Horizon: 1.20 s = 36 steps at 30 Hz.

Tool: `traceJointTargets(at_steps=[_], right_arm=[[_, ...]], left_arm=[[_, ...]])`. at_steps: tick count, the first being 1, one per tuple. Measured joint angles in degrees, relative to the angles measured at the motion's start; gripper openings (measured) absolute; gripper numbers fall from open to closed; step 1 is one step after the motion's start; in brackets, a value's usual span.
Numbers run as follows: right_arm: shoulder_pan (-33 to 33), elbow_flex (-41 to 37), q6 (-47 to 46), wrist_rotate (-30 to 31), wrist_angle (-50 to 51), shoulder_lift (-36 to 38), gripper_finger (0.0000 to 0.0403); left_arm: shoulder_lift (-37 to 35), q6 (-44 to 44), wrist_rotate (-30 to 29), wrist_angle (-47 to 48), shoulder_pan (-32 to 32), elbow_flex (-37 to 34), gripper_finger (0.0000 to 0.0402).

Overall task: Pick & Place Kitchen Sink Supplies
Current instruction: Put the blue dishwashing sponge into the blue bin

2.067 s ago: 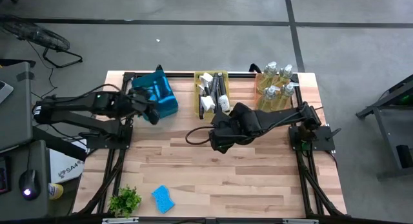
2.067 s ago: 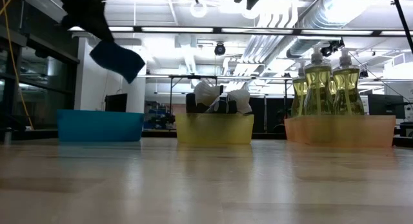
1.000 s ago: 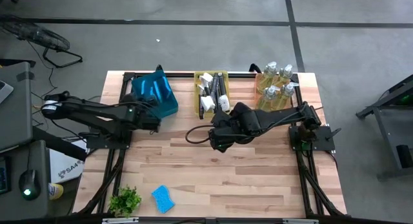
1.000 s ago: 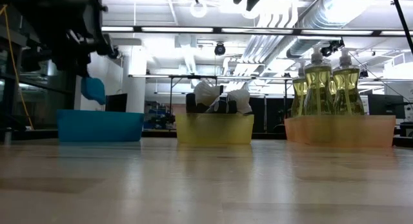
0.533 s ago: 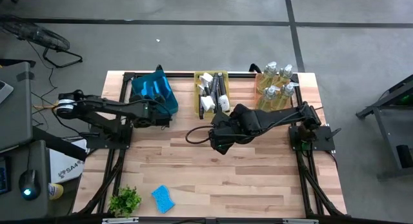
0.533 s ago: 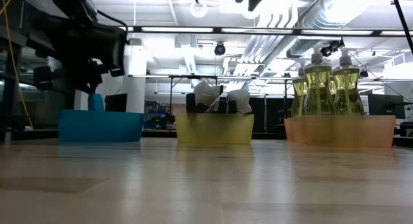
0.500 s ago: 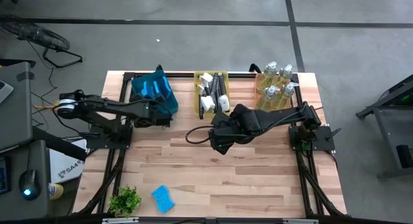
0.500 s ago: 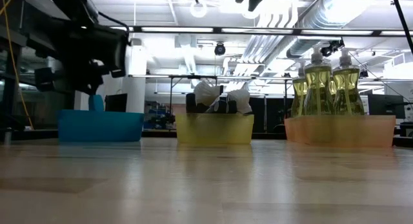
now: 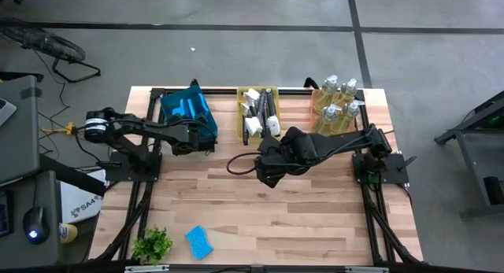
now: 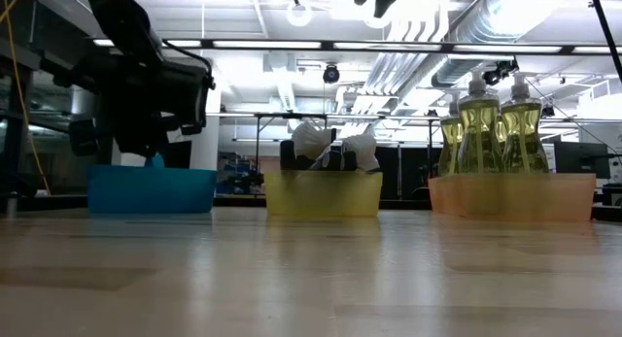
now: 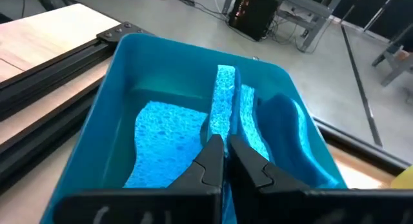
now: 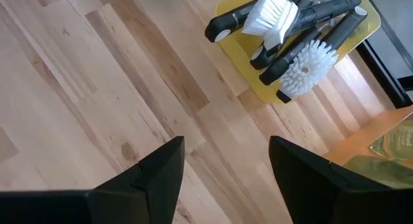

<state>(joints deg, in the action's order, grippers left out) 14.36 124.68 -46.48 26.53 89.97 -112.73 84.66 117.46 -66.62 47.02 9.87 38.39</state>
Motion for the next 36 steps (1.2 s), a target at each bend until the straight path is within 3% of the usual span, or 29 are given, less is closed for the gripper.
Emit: traceJointTargets(at_steps=[13,23,29,36], right_arm=[[-0.14,0.00,-0.04,-0.36,-0.01,0.00,0.0220],[-0.14,0.00,0.17,-1.55,-0.01,0.00,0.0220],[-0.14,0.00,0.22,-2.24,0.00,0.00,0.0220],[-0.14,0.00,0.24,-2.78,0.00,-0.02,0.0220]], left_arm=[[5.82,-0.67,0.39,-2.22,-0.11,0.04,0.0013],[6.04,-13.30,-1.52,-7.88,-0.11,0.07,0.0113],[6.03,-13.77,-0.66,-8.40,-0.11,0.07,0.0169],[5.97,-13.74,3.65,-8.04,-0.13,0.07,0.0199]])
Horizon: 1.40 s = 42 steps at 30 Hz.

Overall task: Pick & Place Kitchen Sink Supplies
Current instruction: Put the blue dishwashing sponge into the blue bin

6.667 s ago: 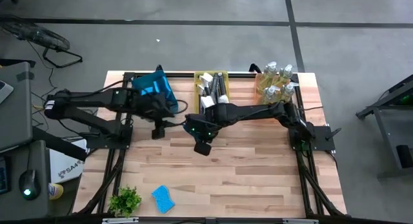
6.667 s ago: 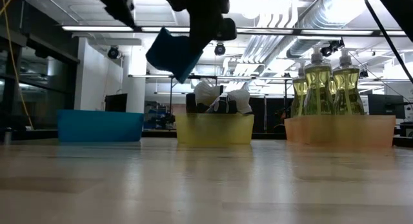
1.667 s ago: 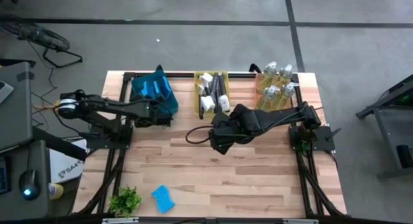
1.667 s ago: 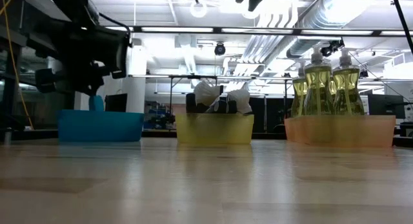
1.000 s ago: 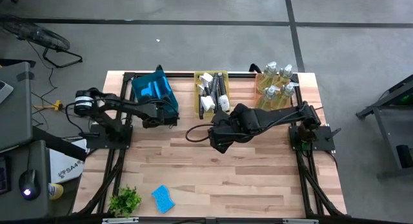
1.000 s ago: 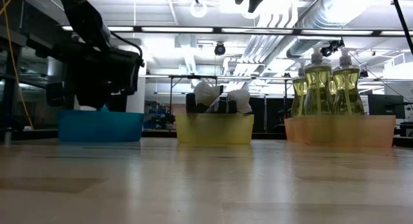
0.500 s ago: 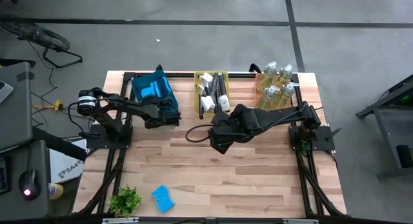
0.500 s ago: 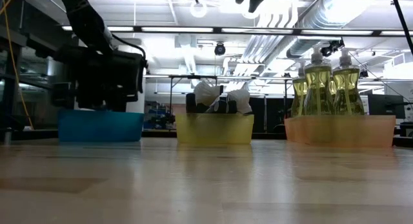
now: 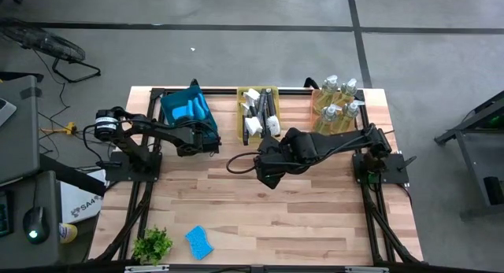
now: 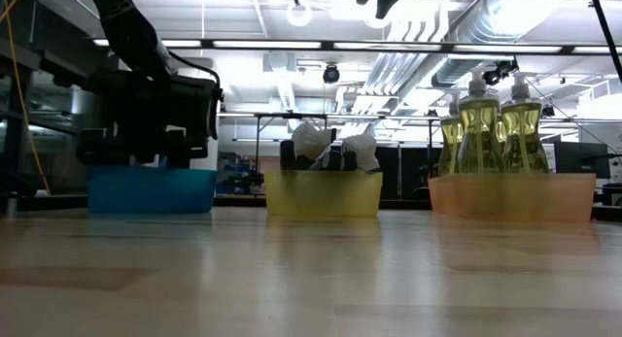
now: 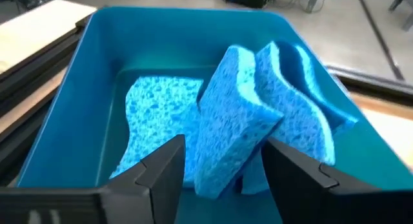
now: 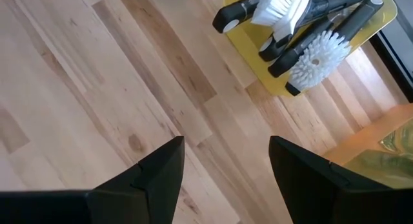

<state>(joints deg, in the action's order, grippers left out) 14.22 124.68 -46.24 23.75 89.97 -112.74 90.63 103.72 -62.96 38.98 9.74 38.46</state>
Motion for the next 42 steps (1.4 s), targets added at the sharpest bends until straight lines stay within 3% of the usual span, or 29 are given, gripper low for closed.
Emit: traceJointTargets(at_steps=[9,15,23,30,33,42], right_arm=[[0.04,0.00,-0.12,-0.33,0.02,0.01,0.0220],[0.07,0.00,-0.09,-0.33,0.04,-0.01,0.0220],[1.08,0.02,0.15,-0.09,0.00,-0.01,0.0220],[2.35,0.01,0.15,1.56,-0.39,-0.01,0.0220],[2.45,0.02,0.18,1.46,-0.81,-0.01,0.0220],[2.84,0.02,2.82,2.77,-1.75,-0.01,0.0220]], left_arm=[[-6.29,-3.05,0.52,3.20,-0.02,-0.01,0.0203],[-14.38,-11.90,-0.53,3.07,-0.02,0.00,0.0203],[-27.06,-23.42,3.71,2.83,-0.19,-0.02,0.0202],[-36.99,-34.67,6.55,0.45,-5.33,-0.02,0.0202],[-40.16,-41.04,10.71,-2.00,-8.44,-0.02,0.0202],[-43.47,-60.17,33.48,-8.13,-18.02,0.00,0.0202]])
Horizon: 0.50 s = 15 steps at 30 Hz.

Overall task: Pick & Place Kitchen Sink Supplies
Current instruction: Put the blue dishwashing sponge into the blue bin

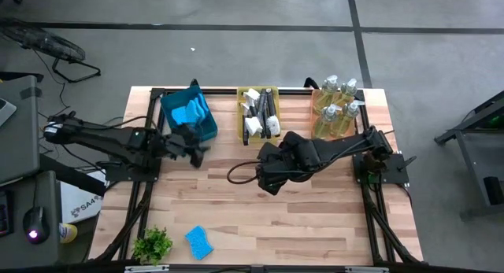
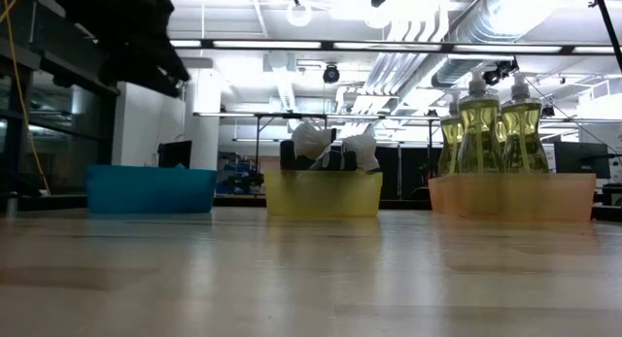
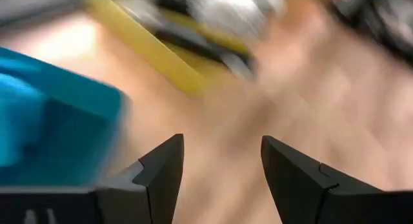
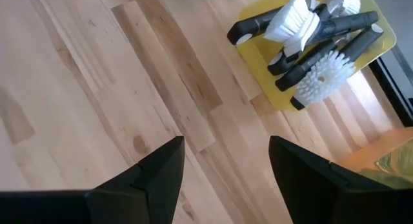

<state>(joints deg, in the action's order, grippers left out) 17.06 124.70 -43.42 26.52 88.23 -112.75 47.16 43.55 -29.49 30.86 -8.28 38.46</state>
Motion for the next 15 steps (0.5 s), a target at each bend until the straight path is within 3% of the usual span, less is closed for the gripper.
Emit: traceJointTargets(at_steps=[7,15], right_arm=[[0.26,0.00,2.05,0.18,-0.51,0.00,0.0220],[0.33,0.00,4.48,0.14,-2.35,0.00,0.0220]], left_arm=[[0.70,-4.68,25.16,-1.50,-6.12,-0.02,0.0202],[2.62,-1.35,36.08,-2.01,-12.99,0.07,0.0202]])
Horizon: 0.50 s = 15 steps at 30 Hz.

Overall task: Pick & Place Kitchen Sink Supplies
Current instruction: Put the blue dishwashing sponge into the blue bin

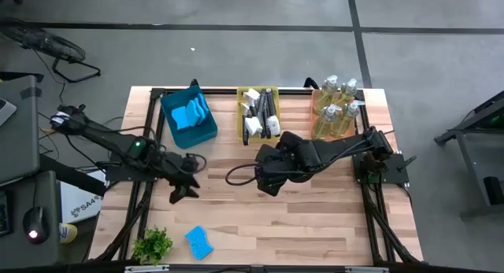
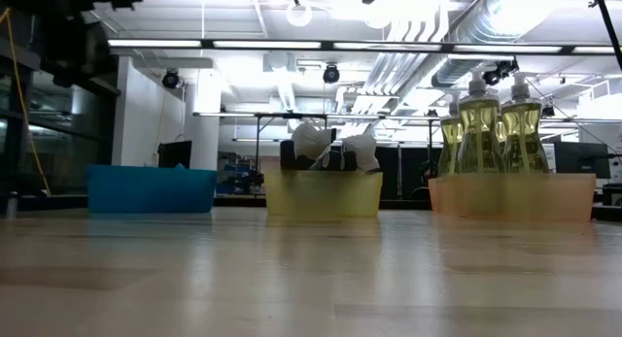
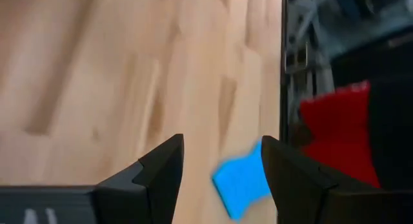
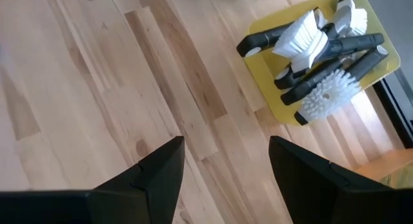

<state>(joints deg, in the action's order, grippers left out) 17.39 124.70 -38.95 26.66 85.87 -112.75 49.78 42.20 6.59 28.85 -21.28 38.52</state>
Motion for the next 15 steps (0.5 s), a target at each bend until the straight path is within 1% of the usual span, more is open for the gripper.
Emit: traceJointTargets(at_steps=[4,8,10,15], right_arm=[[0.04,0.00,0.49,-0.10,-1.22,0.00,0.0220],[0.24,0.00,0.66,-0.16,-1.36,0.00,0.0220],[0.31,0.00,0.68,-0.05,-1.67,0.00,0.0220],[0.71,0.00,1.15,0.00,-2.10,0.00,0.0220]], left_arm=[[3.02,1.58,3.56,-0.86,-3.64,-0.07,0.0202],[8.11,2.02,4.56,-2.83,-6.71,-0.07,0.0202],[10.76,2.01,4.95,-2.90,-7.69,-0.09,0.0202],[17.27,1.73,7.63,-8.20,-8.99,-0.09,0.0202]])
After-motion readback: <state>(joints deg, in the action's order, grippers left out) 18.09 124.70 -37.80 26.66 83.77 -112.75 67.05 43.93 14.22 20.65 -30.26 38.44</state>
